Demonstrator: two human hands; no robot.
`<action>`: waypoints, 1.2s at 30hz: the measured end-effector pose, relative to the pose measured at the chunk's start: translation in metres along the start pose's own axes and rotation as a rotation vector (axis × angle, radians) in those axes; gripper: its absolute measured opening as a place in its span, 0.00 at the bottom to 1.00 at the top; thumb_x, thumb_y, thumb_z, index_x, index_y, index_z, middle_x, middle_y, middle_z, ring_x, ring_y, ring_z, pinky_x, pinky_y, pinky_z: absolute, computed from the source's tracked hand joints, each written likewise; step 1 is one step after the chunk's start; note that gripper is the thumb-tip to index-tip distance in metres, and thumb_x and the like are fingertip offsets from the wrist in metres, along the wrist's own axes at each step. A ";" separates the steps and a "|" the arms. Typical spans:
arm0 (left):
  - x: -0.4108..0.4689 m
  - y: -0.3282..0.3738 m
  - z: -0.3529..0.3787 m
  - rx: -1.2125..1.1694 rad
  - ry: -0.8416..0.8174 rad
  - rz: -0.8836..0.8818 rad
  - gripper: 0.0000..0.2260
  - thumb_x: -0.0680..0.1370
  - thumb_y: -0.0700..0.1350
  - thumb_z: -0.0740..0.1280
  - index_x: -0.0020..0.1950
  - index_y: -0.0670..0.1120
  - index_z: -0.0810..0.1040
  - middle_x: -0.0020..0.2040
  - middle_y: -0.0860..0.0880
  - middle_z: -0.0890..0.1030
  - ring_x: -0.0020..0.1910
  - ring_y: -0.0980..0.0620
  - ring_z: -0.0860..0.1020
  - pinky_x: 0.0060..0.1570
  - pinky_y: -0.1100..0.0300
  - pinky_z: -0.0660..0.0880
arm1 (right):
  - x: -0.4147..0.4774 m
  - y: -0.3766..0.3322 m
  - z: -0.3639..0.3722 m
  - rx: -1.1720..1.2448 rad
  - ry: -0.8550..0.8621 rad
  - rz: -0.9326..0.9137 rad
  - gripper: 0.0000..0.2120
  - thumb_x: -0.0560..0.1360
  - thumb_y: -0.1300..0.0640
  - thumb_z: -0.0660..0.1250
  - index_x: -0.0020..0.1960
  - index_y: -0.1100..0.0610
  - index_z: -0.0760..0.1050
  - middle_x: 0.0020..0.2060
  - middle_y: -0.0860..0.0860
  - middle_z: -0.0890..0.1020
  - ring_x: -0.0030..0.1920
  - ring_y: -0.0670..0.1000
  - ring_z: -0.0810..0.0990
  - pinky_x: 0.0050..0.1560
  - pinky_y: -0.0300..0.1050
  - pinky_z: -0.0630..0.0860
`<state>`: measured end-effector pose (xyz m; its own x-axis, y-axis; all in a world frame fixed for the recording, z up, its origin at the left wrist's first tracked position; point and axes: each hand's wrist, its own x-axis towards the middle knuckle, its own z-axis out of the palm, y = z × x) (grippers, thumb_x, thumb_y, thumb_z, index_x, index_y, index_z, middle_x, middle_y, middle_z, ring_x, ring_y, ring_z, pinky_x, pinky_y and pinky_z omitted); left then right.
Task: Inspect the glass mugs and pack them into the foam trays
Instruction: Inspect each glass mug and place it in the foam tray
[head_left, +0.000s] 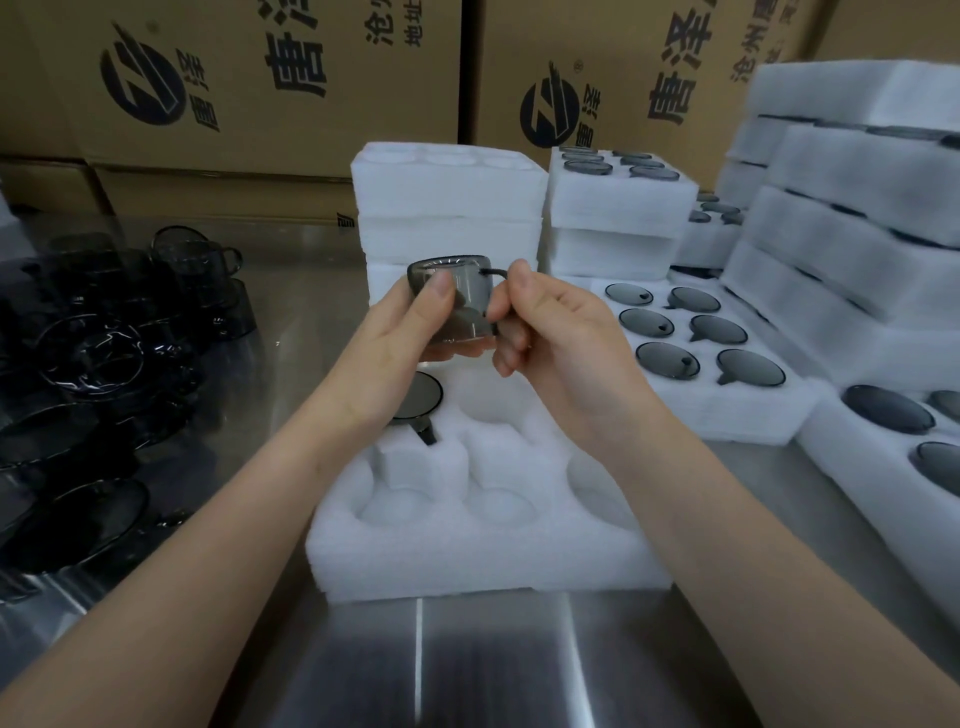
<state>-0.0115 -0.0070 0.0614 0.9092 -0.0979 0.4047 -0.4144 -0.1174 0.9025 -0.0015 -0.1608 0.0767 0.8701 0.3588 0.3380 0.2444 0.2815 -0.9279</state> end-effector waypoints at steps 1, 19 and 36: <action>-0.001 0.001 0.001 -0.009 0.012 0.009 0.19 0.78 0.58 0.56 0.56 0.45 0.75 0.48 0.45 0.84 0.52 0.47 0.83 0.57 0.51 0.76 | 0.001 -0.001 -0.001 0.032 -0.014 0.038 0.18 0.80 0.53 0.59 0.34 0.57 0.75 0.25 0.50 0.66 0.28 0.49 0.66 0.35 0.40 0.67; -0.003 -0.001 -0.004 0.092 0.124 0.170 0.24 0.67 0.53 0.72 0.62 0.55 0.74 0.58 0.56 0.80 0.61 0.53 0.77 0.65 0.46 0.72 | 0.005 0.002 -0.010 0.026 0.161 0.151 0.15 0.79 0.48 0.65 0.39 0.57 0.76 0.29 0.50 0.73 0.29 0.49 0.70 0.33 0.41 0.72; -0.009 0.006 0.002 0.223 0.060 0.263 0.20 0.75 0.40 0.65 0.65 0.53 0.73 0.61 0.54 0.78 0.61 0.54 0.76 0.63 0.50 0.73 | 0.002 0.009 -0.003 -0.128 0.071 0.041 0.16 0.79 0.51 0.66 0.66 0.50 0.73 0.49 0.53 0.83 0.42 0.52 0.84 0.39 0.51 0.82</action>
<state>-0.0220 -0.0087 0.0627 0.7679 -0.0962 0.6333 -0.6277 -0.3098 0.7142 0.0035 -0.1601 0.0681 0.9075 0.3023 0.2917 0.2568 0.1505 -0.9547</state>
